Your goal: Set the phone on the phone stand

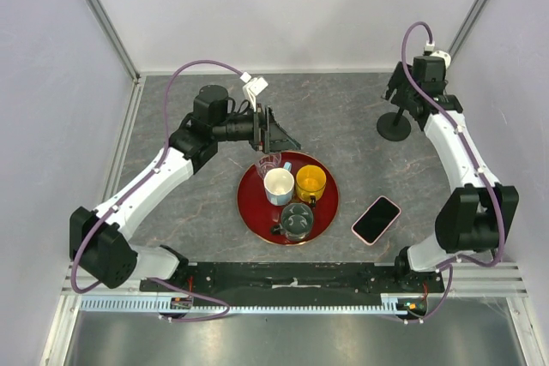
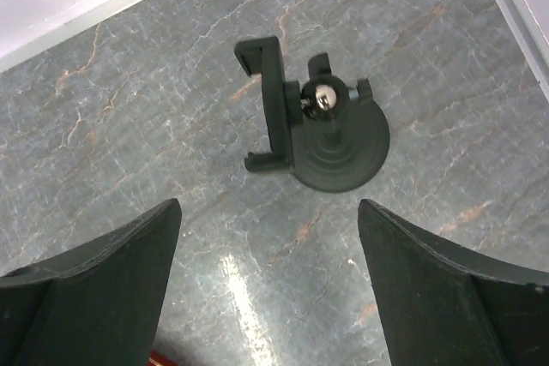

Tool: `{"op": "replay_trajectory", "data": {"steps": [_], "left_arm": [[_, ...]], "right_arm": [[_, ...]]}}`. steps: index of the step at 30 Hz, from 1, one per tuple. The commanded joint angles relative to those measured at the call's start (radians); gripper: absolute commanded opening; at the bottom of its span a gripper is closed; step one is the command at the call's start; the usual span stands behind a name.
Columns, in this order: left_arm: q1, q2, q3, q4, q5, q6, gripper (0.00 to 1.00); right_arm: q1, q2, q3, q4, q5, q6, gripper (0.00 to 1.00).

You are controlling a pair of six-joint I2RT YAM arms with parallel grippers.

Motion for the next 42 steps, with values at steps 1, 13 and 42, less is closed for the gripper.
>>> {"op": "replay_trajectory", "data": {"steps": [1, 13, 42], "left_arm": [[0.003, -0.037, -0.015, -0.021, 0.007, 0.064, 0.84], [0.012, -0.016, -0.030, 0.008, 0.057, 0.034, 0.83], [0.049, 0.053, -0.035, 0.014, 0.077, 0.030, 0.79]], "right_arm": [[-0.004, 0.080, 0.103, 0.028, 0.004, -0.054, 0.86], [-0.004, 0.192, 0.139, 0.014, 0.034, -0.122, 0.57], [0.026, 0.081, -0.025, 0.131, -0.210, -0.353, 0.00]]}}
